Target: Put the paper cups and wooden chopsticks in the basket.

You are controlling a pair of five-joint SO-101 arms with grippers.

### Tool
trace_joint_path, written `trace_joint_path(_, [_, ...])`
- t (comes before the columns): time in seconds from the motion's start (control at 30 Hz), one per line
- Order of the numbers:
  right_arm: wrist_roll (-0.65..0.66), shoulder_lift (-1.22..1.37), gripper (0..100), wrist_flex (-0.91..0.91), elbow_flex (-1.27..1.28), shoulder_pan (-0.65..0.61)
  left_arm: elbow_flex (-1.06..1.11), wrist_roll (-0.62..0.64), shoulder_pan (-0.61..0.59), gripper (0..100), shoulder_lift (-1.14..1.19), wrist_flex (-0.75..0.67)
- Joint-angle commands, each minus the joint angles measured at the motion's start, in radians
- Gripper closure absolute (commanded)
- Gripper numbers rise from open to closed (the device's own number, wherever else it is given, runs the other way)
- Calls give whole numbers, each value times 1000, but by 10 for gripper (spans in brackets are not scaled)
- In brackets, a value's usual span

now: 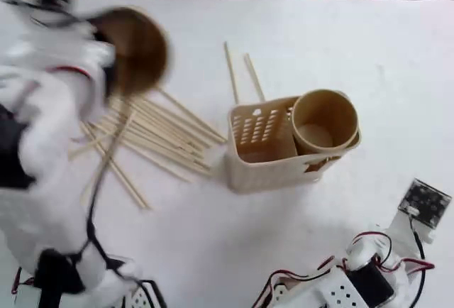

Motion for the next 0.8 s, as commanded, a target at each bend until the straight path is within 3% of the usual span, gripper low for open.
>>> trace_joint_path(0.0, [-11, -13, 978, 5, -3, 56, 95, 38, 381, 977, -35, -98])
trace_joint_path(0.13, [-9, -13, 978, -41, 35, 33, 160, 68, 575, 977, 33, -186])
trace_joint_path(0.27, [-5, -13, 978, -105, 100, -22, 158, 51, 676, 975, 87, -215])
trace_joint_path(0.57, [-5, -13, 978, -108, 115, -64, 160, 9, 690, 974, 205, -216])
trace_joint_path(0.77, [-3, -13, 978, -107, 115, -64, 164, 8, 665, 974, 240, -293])
